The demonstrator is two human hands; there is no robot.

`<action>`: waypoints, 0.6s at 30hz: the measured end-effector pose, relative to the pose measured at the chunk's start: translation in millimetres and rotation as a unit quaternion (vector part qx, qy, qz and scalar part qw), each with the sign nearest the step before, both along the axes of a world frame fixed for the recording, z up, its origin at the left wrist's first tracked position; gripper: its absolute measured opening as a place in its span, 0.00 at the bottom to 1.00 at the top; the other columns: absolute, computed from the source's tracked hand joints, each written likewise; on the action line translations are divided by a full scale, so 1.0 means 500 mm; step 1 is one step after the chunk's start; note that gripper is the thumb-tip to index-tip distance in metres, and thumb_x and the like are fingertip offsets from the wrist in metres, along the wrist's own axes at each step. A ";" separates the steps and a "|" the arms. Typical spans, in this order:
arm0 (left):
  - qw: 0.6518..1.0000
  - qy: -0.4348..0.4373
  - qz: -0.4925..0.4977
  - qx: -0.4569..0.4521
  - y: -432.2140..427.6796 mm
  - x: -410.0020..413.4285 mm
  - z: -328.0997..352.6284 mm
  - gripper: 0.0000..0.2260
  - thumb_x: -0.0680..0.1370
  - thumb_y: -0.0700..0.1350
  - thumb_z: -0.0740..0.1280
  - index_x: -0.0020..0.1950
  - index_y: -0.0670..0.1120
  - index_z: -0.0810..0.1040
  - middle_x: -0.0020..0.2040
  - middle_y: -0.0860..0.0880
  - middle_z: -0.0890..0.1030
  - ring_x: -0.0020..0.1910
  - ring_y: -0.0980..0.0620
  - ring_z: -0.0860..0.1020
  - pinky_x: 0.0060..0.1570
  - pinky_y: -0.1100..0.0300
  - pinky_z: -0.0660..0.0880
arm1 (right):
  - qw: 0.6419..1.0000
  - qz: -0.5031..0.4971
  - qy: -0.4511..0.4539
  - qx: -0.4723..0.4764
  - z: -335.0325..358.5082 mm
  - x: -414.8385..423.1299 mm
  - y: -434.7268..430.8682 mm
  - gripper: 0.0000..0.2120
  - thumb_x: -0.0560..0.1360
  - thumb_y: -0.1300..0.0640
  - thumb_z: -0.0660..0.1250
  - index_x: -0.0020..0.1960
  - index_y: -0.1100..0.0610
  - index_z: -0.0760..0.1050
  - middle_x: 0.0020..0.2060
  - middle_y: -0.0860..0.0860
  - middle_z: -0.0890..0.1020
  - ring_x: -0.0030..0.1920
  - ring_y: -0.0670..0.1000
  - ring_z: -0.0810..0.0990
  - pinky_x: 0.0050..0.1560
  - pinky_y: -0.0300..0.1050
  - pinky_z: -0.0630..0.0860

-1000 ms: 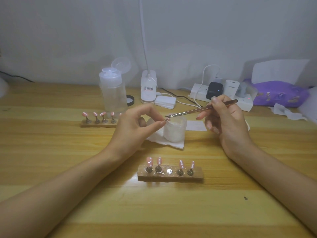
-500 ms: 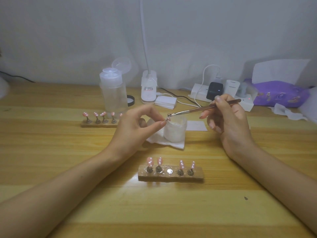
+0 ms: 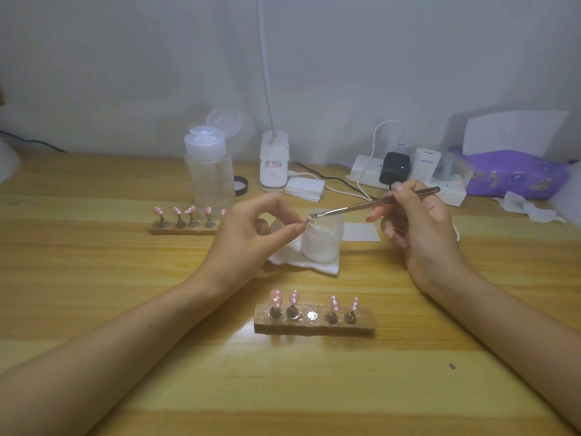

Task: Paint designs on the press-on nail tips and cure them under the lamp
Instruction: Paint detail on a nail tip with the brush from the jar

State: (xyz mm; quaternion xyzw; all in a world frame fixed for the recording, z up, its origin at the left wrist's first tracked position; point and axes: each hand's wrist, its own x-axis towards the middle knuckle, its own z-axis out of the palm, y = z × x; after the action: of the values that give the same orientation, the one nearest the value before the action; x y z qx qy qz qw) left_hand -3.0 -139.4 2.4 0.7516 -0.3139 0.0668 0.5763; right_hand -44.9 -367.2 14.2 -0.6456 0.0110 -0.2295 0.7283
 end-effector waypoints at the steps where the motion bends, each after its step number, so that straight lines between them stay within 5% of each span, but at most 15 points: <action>1: 1.000 -0.001 0.000 0.001 0.000 0.000 0.000 0.05 0.76 0.41 0.73 0.42 0.42 0.80 0.28 0.64 0.76 0.23 0.60 0.61 0.25 0.71 0.59 | 1.000 0.007 -0.009 0.002 0.001 -0.001 0.000 0.11 0.84 0.57 0.59 0.42 0.54 0.67 0.31 0.53 0.84 0.21 0.46 0.70 0.21 0.33 0.62; 5: 1.000 0.007 -0.002 -0.005 0.002 0.001 0.000 0.05 0.76 0.43 0.74 0.42 0.44 0.81 0.36 0.58 0.81 0.24 0.58 0.62 0.26 0.69 0.60 | 1.000 0.014 -0.003 -0.014 0.000 0.000 0.004 0.10 0.84 0.57 0.58 0.43 0.55 0.67 0.31 0.53 0.84 0.22 0.46 0.70 0.21 0.33 0.62; 18: 1.000 0.005 -0.004 0.001 0.003 0.005 -0.004 0.04 0.76 0.42 0.73 0.43 0.45 0.81 0.33 0.62 0.79 0.23 0.60 0.62 0.26 0.70 0.61 | 1.000 0.009 -0.020 0.001 0.003 -0.003 0.000 0.11 0.84 0.56 0.58 0.42 0.53 0.67 0.31 0.53 0.84 0.22 0.46 0.70 0.21 0.33 0.62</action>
State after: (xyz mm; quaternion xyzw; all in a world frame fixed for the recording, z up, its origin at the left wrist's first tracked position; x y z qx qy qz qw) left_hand -0.4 -138.0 0.6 0.7515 -0.3141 0.0604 0.5770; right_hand -46.2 -367.1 15.7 -0.6400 -0.0095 -0.2357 0.7312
